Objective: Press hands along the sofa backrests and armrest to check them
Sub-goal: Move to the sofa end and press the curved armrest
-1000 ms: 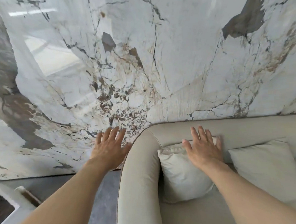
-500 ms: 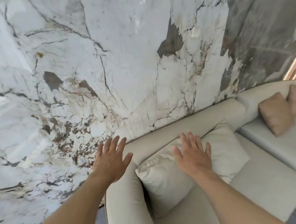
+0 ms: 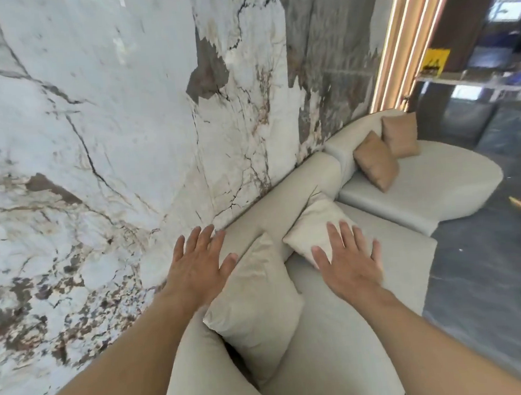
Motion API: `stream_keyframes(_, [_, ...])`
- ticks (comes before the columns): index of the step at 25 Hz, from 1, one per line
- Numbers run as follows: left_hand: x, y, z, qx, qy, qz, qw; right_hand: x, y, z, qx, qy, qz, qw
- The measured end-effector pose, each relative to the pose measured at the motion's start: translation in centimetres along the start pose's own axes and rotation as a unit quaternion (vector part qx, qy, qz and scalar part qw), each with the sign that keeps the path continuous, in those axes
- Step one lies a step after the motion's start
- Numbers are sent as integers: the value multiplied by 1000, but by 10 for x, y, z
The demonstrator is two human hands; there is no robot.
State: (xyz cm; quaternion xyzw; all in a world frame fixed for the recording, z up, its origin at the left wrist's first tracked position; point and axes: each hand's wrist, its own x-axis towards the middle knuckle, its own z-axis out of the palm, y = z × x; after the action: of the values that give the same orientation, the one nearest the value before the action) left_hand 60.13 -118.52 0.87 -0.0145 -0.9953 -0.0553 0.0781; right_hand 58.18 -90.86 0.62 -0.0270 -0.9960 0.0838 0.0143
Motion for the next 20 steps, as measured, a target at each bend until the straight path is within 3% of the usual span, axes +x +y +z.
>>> stream_keyframes(6, [3,-57,10,-17,-79,111,991,-70,-61,5,-35,14,128,991])
stream_keyframes(11, [-13,-66,3,-41,-75,195,977,-141,-92,6,-44,-1,194,980])
stream_keyframes(20, [-102,-78,13,-43,-102,245,963,-255,-110,41,-8,3,255,967])
